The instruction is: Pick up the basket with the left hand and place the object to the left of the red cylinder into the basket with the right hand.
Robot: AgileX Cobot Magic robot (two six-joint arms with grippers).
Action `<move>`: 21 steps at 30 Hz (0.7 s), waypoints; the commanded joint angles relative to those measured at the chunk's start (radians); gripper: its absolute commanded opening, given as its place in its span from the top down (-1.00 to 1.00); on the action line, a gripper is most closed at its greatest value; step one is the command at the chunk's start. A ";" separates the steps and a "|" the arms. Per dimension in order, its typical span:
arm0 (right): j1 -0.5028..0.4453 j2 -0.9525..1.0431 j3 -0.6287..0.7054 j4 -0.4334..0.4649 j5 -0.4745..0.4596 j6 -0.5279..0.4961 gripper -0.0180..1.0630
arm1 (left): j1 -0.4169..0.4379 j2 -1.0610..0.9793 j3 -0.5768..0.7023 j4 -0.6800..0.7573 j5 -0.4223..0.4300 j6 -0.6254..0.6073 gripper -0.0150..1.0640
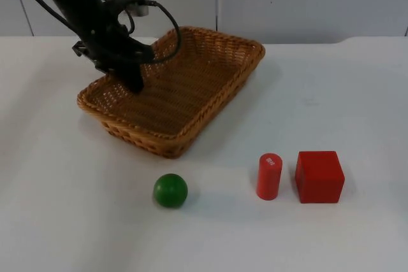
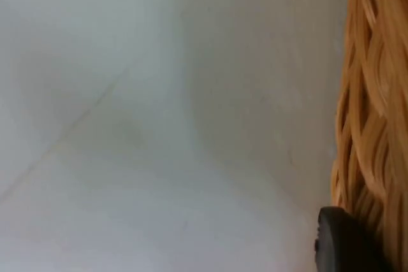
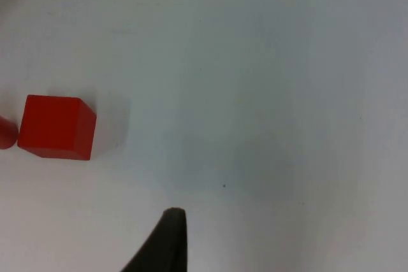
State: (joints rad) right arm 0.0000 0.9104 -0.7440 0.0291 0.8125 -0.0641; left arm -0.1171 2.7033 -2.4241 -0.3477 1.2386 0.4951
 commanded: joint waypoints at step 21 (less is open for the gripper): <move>-0.006 -0.001 -0.003 0.000 -0.003 -0.011 -0.98 | 0.038 -0.495 0.189 -0.060 -0.017 -0.186 0.98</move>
State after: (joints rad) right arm 0.0000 0.9104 -0.7440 0.0291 0.8127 -0.0664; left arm -0.0763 2.2239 -2.2481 -0.3913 1.2187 0.3139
